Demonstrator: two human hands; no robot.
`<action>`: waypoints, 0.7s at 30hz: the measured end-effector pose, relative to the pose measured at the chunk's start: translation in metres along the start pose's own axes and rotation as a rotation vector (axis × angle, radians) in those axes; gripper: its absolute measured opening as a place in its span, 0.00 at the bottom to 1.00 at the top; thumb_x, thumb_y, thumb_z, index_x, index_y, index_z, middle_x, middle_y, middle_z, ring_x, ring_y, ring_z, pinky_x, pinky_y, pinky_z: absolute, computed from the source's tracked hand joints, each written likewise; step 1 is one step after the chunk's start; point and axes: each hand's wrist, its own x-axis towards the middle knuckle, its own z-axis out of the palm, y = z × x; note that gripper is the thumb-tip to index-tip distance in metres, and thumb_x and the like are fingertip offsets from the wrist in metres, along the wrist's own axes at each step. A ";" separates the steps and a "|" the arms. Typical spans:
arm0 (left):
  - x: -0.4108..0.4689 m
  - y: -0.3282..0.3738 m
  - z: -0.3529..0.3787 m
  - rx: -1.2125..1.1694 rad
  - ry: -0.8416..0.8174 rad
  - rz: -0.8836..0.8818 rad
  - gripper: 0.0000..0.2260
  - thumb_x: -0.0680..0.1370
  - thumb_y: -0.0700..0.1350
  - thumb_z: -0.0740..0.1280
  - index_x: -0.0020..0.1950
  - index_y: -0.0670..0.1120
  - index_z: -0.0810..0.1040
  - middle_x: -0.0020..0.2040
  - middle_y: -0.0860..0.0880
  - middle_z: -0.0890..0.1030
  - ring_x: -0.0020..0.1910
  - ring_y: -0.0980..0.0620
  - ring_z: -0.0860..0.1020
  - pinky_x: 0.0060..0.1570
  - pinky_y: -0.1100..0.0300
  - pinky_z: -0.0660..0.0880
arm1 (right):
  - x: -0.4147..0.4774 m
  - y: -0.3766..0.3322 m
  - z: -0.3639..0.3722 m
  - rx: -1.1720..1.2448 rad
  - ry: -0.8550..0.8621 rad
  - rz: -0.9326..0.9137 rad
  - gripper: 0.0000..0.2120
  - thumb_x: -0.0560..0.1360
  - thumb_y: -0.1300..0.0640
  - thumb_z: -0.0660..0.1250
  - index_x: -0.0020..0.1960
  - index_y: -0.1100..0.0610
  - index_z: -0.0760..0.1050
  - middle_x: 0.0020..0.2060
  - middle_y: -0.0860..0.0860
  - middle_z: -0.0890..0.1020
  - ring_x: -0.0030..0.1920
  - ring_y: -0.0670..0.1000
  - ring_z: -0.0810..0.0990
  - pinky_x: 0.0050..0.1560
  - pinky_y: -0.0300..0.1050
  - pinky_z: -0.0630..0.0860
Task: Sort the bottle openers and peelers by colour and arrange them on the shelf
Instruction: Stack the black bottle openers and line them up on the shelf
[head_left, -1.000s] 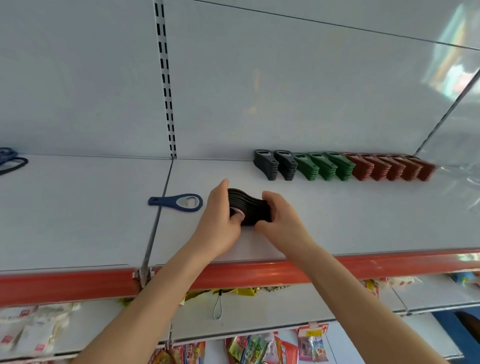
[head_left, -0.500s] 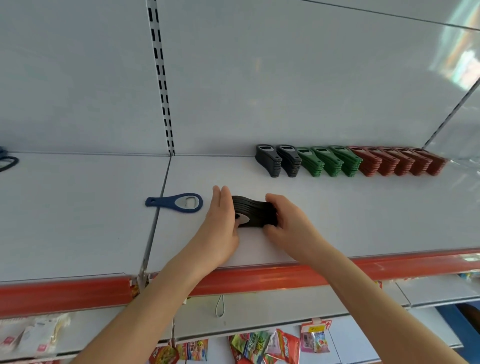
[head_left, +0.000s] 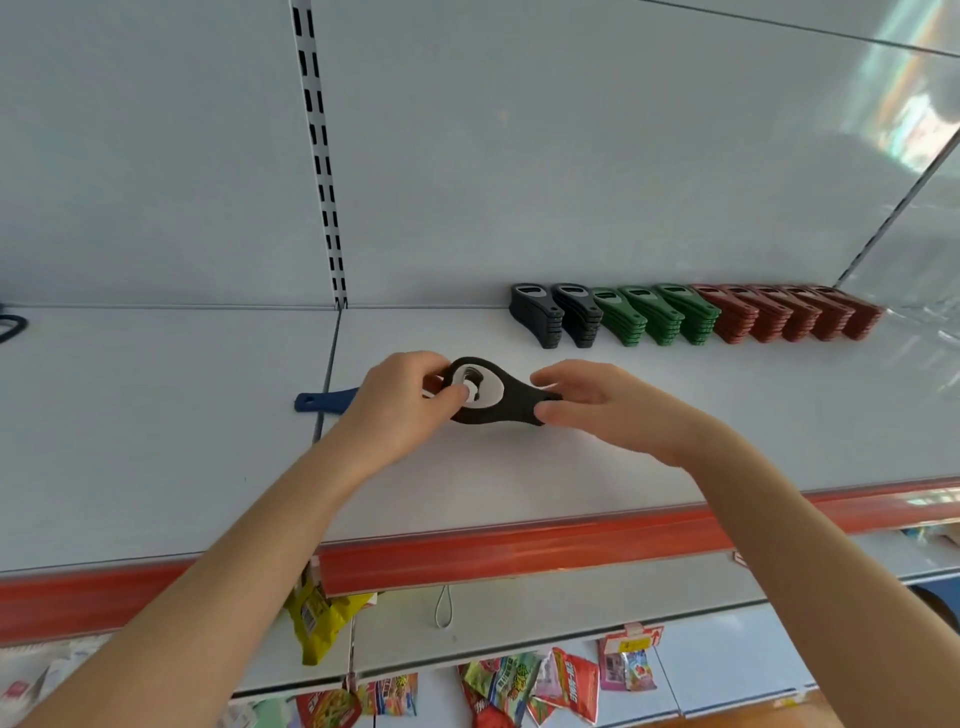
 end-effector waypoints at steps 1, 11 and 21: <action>0.003 -0.001 -0.001 -0.017 -0.028 -0.031 0.09 0.76 0.43 0.66 0.51 0.38 0.79 0.46 0.43 0.82 0.43 0.47 0.80 0.48 0.52 0.76 | 0.001 -0.002 0.000 -0.024 0.015 -0.023 0.17 0.76 0.58 0.64 0.65 0.54 0.69 0.53 0.46 0.77 0.53 0.45 0.76 0.49 0.36 0.71; 0.015 -0.007 0.001 0.110 -0.046 -0.143 0.14 0.76 0.46 0.64 0.45 0.34 0.78 0.37 0.37 0.77 0.33 0.48 0.68 0.30 0.59 0.60 | 0.006 -0.005 0.007 -0.419 0.143 -0.247 0.15 0.78 0.58 0.61 0.64 0.56 0.73 0.53 0.49 0.79 0.51 0.47 0.76 0.58 0.49 0.73; 0.002 -0.010 0.002 0.182 -0.026 -0.056 0.14 0.78 0.46 0.61 0.35 0.40 0.69 0.34 0.45 0.73 0.35 0.49 0.70 0.37 0.56 0.67 | 0.014 0.001 0.005 -0.449 0.072 -0.211 0.18 0.74 0.59 0.68 0.63 0.54 0.71 0.50 0.48 0.79 0.50 0.48 0.77 0.53 0.42 0.73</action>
